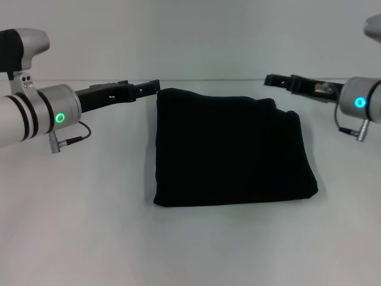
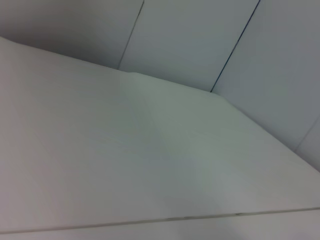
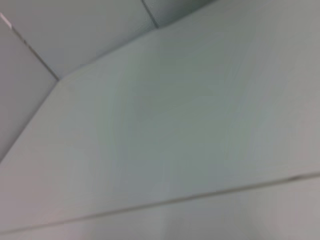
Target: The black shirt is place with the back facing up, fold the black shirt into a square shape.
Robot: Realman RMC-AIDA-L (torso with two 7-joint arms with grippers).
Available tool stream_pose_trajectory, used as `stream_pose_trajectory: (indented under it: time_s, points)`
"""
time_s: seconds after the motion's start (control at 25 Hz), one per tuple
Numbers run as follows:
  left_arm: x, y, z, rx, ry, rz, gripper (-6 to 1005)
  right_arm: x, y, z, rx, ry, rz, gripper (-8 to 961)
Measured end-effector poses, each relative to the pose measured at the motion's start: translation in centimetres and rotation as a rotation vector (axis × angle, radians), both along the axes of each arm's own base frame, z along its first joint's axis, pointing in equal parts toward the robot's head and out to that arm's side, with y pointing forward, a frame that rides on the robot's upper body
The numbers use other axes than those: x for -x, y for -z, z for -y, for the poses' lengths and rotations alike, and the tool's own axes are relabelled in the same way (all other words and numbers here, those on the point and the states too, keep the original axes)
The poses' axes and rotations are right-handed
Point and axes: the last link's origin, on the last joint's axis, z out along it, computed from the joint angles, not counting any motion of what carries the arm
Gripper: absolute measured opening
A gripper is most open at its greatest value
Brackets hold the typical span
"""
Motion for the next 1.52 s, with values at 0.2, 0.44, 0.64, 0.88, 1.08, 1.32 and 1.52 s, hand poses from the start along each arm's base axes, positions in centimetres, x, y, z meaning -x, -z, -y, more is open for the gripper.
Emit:
stream_pose_trajectory:
  time_s: [0.2,0.44,0.64,0.88,1.08,1.32,1.52]
  points:
    - [0.3,0.4,0.1,0.003,-0.032,0.015,946,-1.3,-2.2,-0.2,-0.048,0.004,-0.002,896]
    - [0.4,0.7,0.1,0.006,-0.073,0.043,946,-2.4,-4.5,0.3,-0.006,0.004,-0.053,895]
    - [0.4,0.8,0.1,0.008,-0.079,0.049,945,-2.7,-4.4,1.6,0.12,0.02,-0.079,895]
    - [0.4,0.9,0.2,0.01,-0.078,0.047,945,-2.4,-2.1,2.2,0.196,0.043,-0.017,896]
    - [0.4,0.7,0.1,0.004,-0.075,0.044,947,-1.2,-0.4,1.5,0.167,0.037,0.009,895]
    - [0.4,0.5,0.0,-0.001,-0.071,0.039,946,0.1,1.2,1.0,0.133,0.035,0.015,896]
    - [0.6,0.4,0.0,-0.008,-0.08,0.036,946,1.0,1.5,0.4,0.072,0.016,0.014,896]
